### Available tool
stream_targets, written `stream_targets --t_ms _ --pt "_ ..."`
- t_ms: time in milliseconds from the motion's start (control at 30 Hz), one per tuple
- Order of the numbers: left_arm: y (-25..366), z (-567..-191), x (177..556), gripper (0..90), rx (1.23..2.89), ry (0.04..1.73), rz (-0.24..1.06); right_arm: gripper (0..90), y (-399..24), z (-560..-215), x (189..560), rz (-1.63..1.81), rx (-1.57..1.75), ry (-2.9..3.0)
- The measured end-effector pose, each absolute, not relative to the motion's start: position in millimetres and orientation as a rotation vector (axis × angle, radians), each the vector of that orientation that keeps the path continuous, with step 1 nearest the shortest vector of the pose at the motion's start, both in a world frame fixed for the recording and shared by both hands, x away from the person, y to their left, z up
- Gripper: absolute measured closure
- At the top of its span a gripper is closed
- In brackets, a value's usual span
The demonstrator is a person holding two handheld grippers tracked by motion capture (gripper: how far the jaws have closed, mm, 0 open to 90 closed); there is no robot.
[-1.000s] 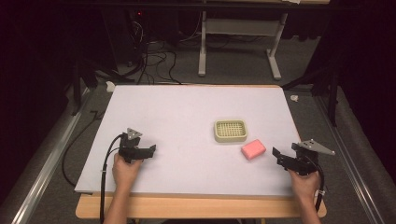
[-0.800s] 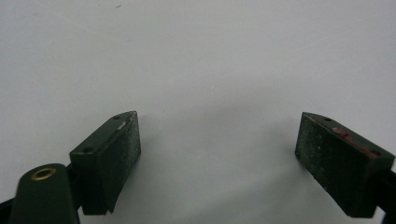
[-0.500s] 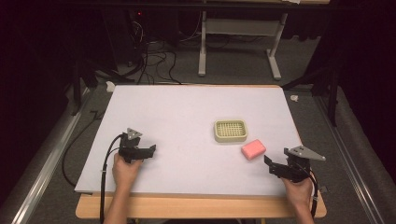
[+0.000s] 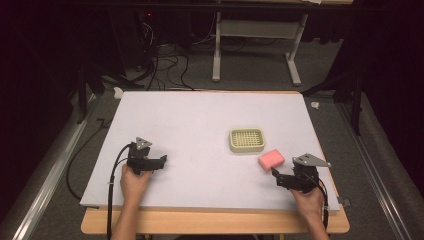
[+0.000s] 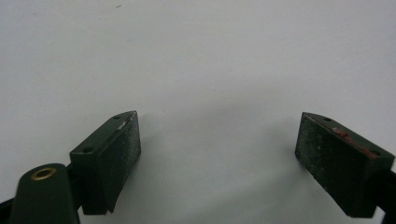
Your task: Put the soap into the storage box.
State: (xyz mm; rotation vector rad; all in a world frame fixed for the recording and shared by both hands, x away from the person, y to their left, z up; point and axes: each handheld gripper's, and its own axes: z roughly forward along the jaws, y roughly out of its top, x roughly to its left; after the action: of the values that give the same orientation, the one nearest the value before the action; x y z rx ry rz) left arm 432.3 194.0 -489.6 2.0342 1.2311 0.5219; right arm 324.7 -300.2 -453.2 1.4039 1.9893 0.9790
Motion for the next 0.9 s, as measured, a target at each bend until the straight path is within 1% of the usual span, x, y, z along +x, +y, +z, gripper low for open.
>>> stream_targets --t_ms 433,900 --pt "194 -490 432 14.7 2.033 1.232 0.522 12.0 -278 -448 350 0.934 1.344 2.039" --pt "194 -490 432 14.7 2.033 1.232 0.522 12.0 -272 -459 373 0.853 1.376 2.075"
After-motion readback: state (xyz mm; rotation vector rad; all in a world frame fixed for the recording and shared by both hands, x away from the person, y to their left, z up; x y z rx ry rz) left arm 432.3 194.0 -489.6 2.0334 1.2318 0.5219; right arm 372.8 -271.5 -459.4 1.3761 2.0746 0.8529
